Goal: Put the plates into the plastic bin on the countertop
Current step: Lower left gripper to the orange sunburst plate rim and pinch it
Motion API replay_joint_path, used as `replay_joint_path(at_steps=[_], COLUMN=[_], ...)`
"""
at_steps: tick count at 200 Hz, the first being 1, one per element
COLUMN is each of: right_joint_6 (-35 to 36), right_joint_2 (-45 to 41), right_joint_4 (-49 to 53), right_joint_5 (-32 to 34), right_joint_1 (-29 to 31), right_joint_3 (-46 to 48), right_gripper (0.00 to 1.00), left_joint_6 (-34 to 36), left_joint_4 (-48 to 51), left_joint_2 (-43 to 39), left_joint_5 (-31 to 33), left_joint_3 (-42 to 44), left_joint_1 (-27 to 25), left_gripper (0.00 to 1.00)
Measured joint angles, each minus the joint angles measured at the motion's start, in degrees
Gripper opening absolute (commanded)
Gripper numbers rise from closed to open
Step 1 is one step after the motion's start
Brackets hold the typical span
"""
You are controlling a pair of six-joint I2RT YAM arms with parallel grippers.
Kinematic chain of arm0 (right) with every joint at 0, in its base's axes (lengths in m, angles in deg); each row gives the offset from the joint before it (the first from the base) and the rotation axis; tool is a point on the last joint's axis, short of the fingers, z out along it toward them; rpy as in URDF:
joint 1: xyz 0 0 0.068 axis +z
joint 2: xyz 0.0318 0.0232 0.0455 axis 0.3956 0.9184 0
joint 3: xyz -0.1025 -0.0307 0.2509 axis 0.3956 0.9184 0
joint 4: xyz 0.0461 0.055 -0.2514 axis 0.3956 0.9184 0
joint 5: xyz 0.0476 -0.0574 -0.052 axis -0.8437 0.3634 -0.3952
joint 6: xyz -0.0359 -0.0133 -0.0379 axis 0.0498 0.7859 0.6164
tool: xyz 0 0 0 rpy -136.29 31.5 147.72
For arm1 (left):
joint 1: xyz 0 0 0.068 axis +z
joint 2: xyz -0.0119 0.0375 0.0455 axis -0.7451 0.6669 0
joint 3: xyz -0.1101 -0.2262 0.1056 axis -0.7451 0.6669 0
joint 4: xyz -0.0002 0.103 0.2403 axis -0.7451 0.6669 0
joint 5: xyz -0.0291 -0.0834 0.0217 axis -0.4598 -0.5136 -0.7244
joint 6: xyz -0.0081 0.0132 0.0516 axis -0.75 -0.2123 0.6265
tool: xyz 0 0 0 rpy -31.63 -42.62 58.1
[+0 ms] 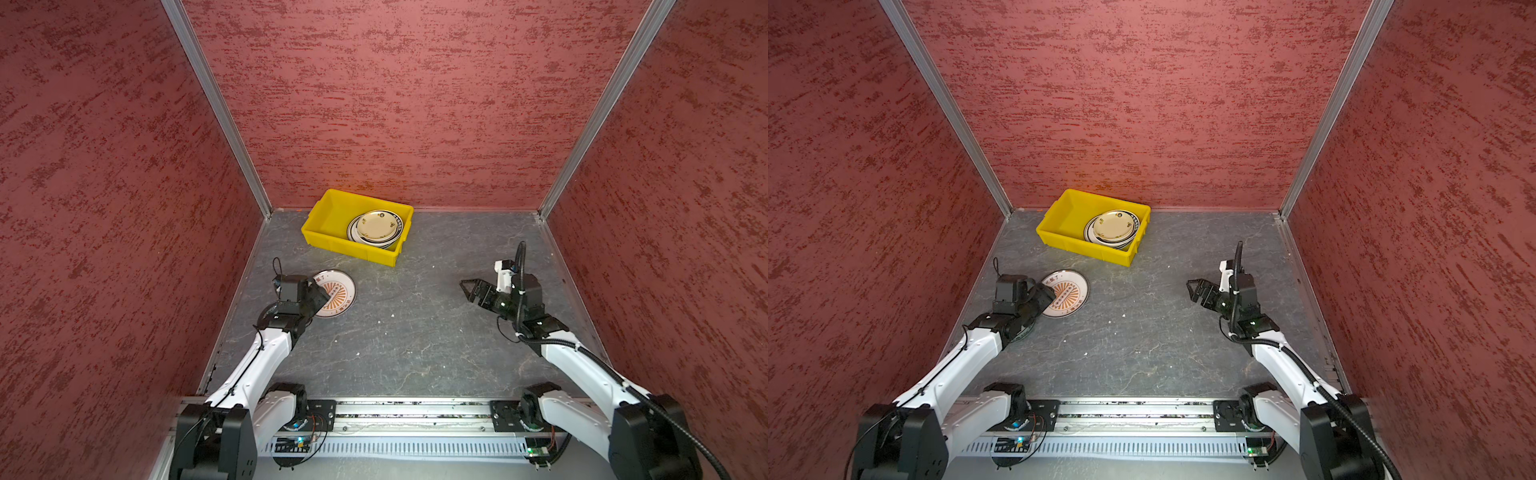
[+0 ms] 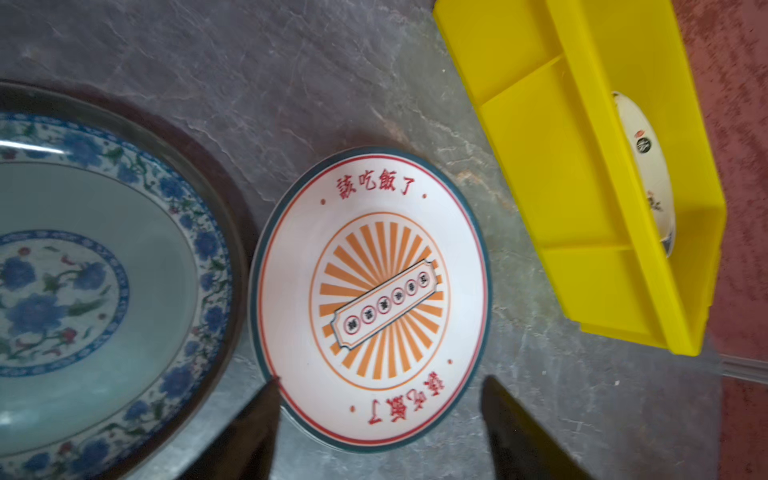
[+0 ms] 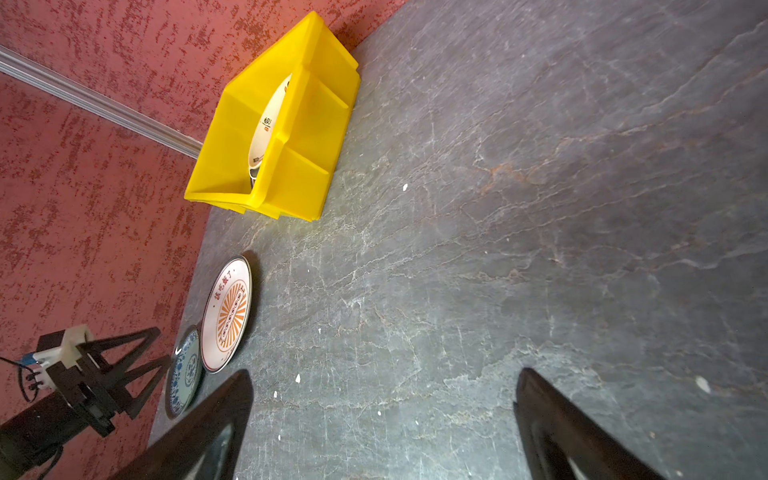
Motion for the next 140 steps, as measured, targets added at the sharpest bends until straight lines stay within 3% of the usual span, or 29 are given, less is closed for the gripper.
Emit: replay_joint_path(at_steps=[42, 69, 130, 140], right_joint_6=[0.1, 0.0, 0.7, 0.7], right_joint_2=[0.6, 1.3, 1.4, 1.4], right_joint_4=[-0.1, -0.1, 0.8, 0.8], right_joint_5=[-0.1, -0.3, -0.5, -0.5], right_joint_1=[0.0, 0.0, 0.0, 0.0], right_joint_3=[-0.2, -0.5, -2.3, -2.4], right_gripper=[0.99, 0.99, 0.99, 0.99], left_joint_6=[-2.4, -3.6, -6.6, -6.9], left_joint_4=[-0.2, -2.9, -8.7, -10.1], left_joint_2=[-0.6, -1.4, 2.3, 3.1], left_joint_5=[-3.4, -5.0, -7.3, -7.5], left_joint_3=[1.7, 4.5, 9.8, 9.9], left_joint_1=[1.1, 1.6, 2.5, 2.6], left_gripper=[0.57, 0.51, 0.50, 0.45])
